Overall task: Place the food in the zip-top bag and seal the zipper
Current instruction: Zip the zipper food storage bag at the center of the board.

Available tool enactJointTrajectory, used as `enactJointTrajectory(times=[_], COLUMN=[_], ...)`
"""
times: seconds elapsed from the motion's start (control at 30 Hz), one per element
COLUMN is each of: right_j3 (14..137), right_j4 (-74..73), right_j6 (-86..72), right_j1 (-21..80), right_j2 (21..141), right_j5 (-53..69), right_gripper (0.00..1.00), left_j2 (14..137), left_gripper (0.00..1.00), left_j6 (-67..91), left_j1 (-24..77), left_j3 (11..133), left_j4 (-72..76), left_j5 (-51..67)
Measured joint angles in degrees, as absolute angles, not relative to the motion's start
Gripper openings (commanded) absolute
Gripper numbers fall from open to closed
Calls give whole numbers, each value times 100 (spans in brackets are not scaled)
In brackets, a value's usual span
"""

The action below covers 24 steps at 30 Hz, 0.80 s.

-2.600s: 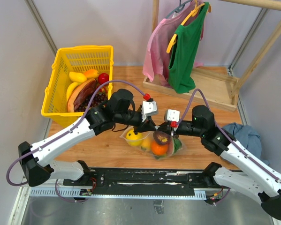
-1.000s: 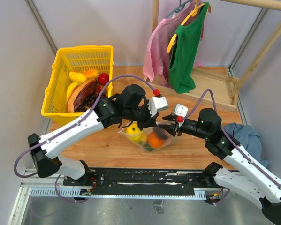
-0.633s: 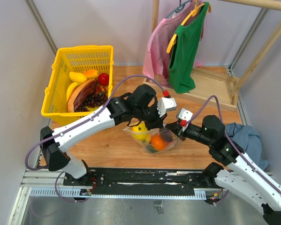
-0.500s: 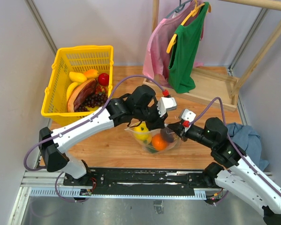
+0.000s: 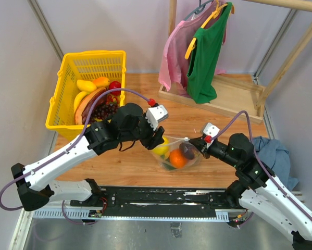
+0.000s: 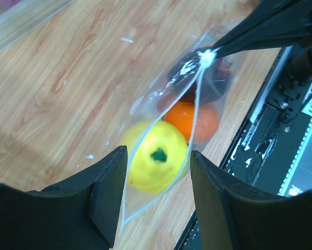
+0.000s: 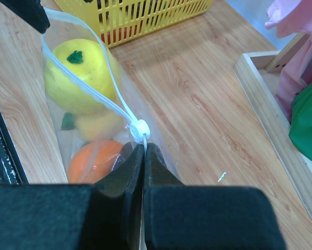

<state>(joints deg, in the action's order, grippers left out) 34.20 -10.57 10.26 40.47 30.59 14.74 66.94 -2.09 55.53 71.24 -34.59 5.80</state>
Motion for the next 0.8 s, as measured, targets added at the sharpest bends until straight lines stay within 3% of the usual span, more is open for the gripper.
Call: enactJointTrajectory(times=[0.33,0.47,0.63,0.8], right_j3=[3420,3417,3415,3415], right_j4=[-1057,-1046,-1035,-978], right_j6=[1026,1026,1026,1024], right_j1=[4049,4047,4047,4049], right_j2=[3017,3015,2974,2952], right_j5=[1474,1474,1463,1330], right_gripper=[1,1,1,1], left_j2=[6641,6639,6641,6934], left_gripper=[48,34,2,0], left_j6=[311,456,552,582], left_j1=[5358,5293,5266,5269], left_j3=[6772,6751,6751,7373], left_j4=[-3957,-4130,-4305,-4897], left_j5=[32,-154,-183,-185])
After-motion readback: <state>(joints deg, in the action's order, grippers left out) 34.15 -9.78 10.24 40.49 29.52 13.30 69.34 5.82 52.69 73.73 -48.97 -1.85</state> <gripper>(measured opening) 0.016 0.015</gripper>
